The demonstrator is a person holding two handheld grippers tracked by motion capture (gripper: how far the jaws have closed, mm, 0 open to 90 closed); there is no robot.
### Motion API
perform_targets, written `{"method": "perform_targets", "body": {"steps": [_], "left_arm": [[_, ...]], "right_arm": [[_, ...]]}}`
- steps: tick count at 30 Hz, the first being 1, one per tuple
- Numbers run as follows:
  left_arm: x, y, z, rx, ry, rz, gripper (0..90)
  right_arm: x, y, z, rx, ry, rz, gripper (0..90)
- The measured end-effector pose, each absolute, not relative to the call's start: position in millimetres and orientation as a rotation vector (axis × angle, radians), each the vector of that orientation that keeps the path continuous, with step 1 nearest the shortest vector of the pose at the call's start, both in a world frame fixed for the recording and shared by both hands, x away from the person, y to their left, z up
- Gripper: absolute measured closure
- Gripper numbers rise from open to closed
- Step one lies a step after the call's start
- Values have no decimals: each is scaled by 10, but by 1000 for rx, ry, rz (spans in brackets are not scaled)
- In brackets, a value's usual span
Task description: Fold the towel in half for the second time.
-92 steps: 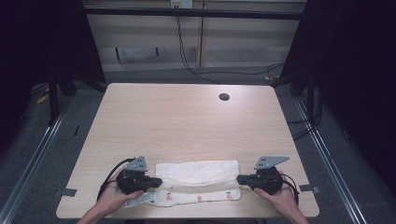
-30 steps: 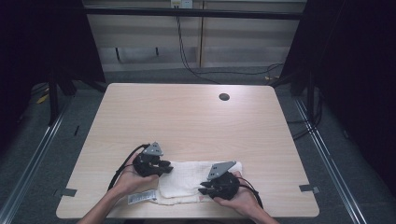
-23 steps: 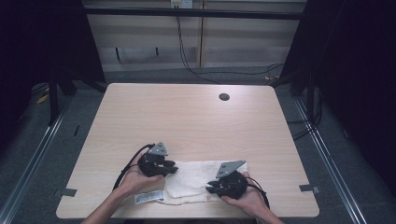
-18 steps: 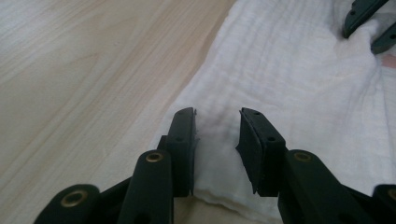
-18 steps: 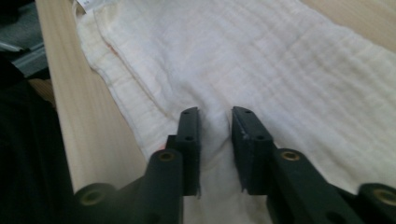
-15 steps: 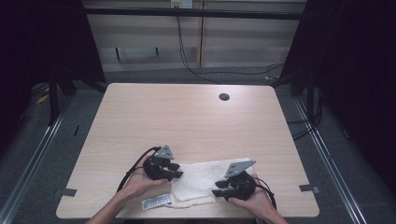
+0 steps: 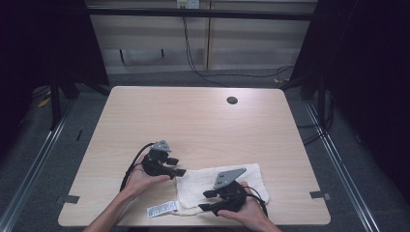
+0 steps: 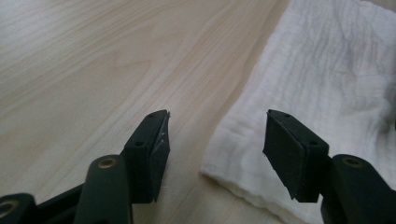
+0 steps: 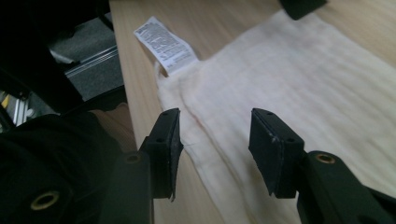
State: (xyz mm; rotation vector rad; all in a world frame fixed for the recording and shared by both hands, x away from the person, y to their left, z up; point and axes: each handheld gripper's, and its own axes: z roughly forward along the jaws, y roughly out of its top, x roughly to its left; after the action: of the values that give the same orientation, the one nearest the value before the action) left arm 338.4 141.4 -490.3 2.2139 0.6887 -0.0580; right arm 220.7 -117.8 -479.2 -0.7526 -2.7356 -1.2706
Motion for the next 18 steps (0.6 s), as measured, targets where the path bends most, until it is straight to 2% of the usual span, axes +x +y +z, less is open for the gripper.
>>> {"method": "perform_targets", "body": {"steps": [8,14,18], "left_arm": [[3401,1469,-4899,2203,705,-37,369],[3383,1529,-4855,2199,724,32,356],[3416,1555,-4860,2182,739,22,354]], "right_arm": [[2217,-695,-4894,-581,-2795,-1159,517],[2230,-547,-4942,-515,-2831,-1173,509],[2155,-495,-4964,-473,-2880,-1195,511]]}}
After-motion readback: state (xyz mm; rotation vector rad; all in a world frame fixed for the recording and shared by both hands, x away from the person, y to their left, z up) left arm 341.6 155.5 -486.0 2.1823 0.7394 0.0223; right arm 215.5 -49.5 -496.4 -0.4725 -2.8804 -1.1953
